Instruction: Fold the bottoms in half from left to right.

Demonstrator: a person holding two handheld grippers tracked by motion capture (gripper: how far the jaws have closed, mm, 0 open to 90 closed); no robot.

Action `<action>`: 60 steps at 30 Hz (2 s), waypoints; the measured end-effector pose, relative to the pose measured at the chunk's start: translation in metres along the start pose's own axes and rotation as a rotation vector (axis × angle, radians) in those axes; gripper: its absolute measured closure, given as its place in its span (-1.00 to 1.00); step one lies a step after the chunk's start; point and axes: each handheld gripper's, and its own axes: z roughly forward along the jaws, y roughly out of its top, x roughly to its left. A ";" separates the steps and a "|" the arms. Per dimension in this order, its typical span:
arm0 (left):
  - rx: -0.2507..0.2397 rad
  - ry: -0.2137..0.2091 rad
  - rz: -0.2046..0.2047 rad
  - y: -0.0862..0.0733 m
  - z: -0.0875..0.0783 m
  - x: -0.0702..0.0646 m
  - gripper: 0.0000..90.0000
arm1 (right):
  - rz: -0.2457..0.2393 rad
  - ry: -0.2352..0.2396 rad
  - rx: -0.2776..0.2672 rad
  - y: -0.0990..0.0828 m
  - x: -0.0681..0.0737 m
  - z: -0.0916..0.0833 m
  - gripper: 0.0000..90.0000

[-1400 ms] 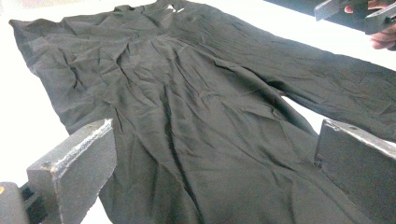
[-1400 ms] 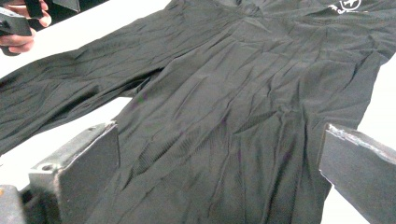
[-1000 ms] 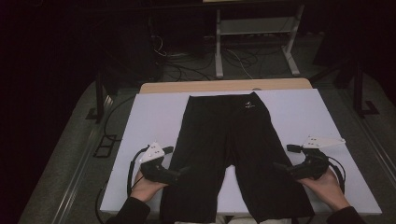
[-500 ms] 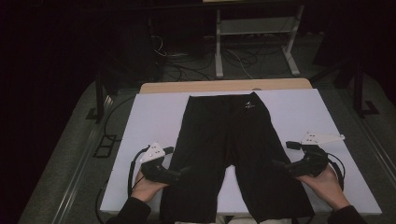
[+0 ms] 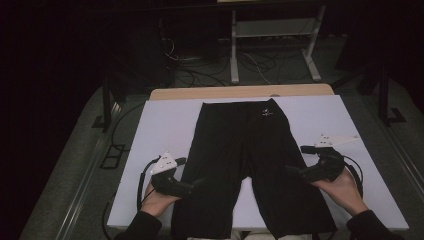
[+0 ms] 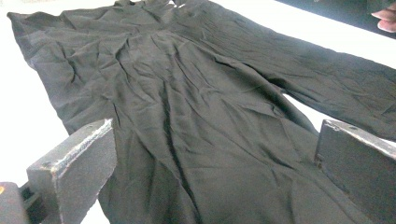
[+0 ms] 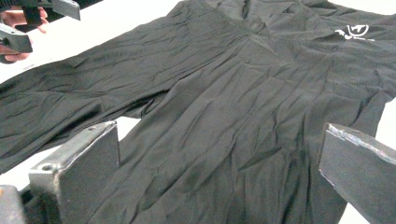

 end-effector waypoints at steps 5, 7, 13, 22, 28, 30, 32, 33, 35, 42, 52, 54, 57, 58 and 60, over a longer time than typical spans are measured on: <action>-0.001 -0.002 0.002 0.000 0.000 0.000 -1.00 | -0.015 0.011 0.006 0.011 0.001 0.004 -1.00; 0.000 -0.002 0.002 0.000 0.000 0.000 -1.00 | -0.021 0.014 0.007 0.015 0.001 0.005 -1.00; 0.001 -0.002 0.003 0.000 0.000 0.000 -1.00 | -0.029 0.014 0.018 0.024 0.000 0.011 -1.00; 0.000 -0.002 0.003 0.000 0.000 -0.001 -1.00 | -0.041 0.022 0.013 0.036 0.001 0.019 -1.00; 0.001 -0.004 0.003 0.000 0.001 -0.001 -1.00 | -0.049 0.028 0.010 0.044 0.002 0.024 -1.00; 0.000 -0.005 0.002 0.000 0.001 -0.001 -1.00 | -0.050 0.029 0.010 0.047 0.002 0.027 -1.00; 0.000 -0.006 0.003 0.000 0.001 -0.001 -1.00 | -0.050 0.032 0.014 0.049 0.003 0.030 -1.00; 0.000 -0.008 0.003 0.000 0.001 -0.001 -1.00 | -0.053 0.032 0.016 0.051 0.003 0.031 -1.00; 0.000 -0.007 0.003 0.000 0.001 -0.001 -1.00 | -0.054 0.035 0.016 0.053 0.004 0.034 -1.00; 0.003 -0.008 0.004 0.000 0.001 -0.001 -1.00 | -0.061 0.037 0.018 0.064 0.004 0.044 -1.00; 0.002 -0.009 0.003 0.000 0.001 -0.001 -1.00 | -0.073 0.041 0.030 0.080 0.006 0.059 -1.00; 0.002 -0.009 0.003 0.000 0.001 -0.002 -1.00 | -0.072 0.041 0.033 0.083 0.005 0.063 -1.00; 0.001 -0.011 0.003 0.000 0.001 -0.002 -1.00 | -0.076 0.041 0.035 0.087 0.005 0.067 -1.00; 0.001 -0.011 0.003 0.000 0.001 -0.002 -1.00 | -0.077 0.039 0.035 0.088 0.004 0.068 -1.00; 0.002 -0.011 0.002 0.000 0.001 -0.002 -1.00 | -0.077 0.037 0.034 0.091 0.004 0.071 -1.00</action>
